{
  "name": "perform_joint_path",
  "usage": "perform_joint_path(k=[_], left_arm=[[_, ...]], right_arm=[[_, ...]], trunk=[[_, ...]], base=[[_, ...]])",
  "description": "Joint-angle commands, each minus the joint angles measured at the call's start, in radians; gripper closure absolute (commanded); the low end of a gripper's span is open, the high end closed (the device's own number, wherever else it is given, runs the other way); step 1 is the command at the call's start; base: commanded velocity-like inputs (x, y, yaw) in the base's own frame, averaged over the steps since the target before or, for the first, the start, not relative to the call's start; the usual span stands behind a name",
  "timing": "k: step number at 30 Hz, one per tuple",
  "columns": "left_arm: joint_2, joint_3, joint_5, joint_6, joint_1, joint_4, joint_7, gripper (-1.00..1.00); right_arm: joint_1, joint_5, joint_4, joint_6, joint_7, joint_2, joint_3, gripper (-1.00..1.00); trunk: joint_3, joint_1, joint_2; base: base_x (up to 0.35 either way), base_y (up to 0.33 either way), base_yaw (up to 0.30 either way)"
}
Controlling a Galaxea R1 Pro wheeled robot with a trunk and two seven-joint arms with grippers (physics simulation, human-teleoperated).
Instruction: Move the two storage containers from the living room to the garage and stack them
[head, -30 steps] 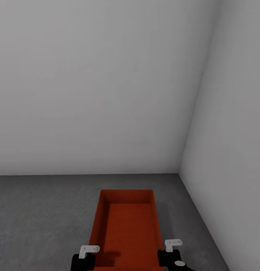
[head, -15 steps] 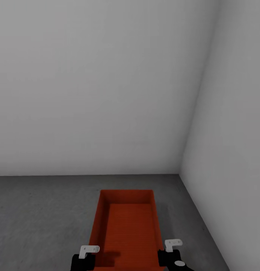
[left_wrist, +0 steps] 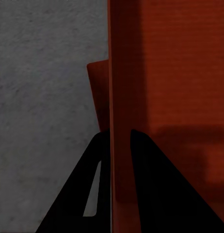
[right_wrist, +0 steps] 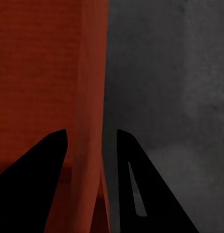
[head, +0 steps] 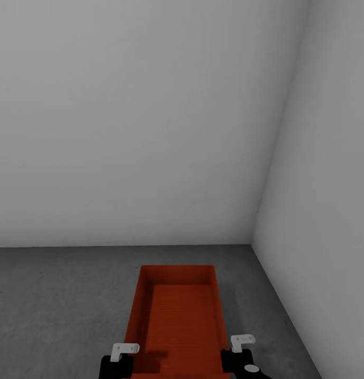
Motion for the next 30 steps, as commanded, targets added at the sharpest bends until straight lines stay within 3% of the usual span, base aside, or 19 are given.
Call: perform_joint_path(k=[1,30], left_arm=[[0.000,0.023,-0.011,-0.004,-0.001,0.000,0.014,1.00],[-0.001,0.023,-0.010,-0.004,-0.001,0.000,0.014,1.00]], right_arm=[[-0.001,-0.003,0.001,-0.003,-0.009,0.000,-0.001,1.00],[-0.001,-0.003,0.001,-0.003,-0.009,0.000,-0.001,1.00]], trunk=[[-0.001,0.000,0.000],[-0.001,0.000,0.000]], base=[[0.001,0.000,0.000],[0.000,0.000,0.000]])
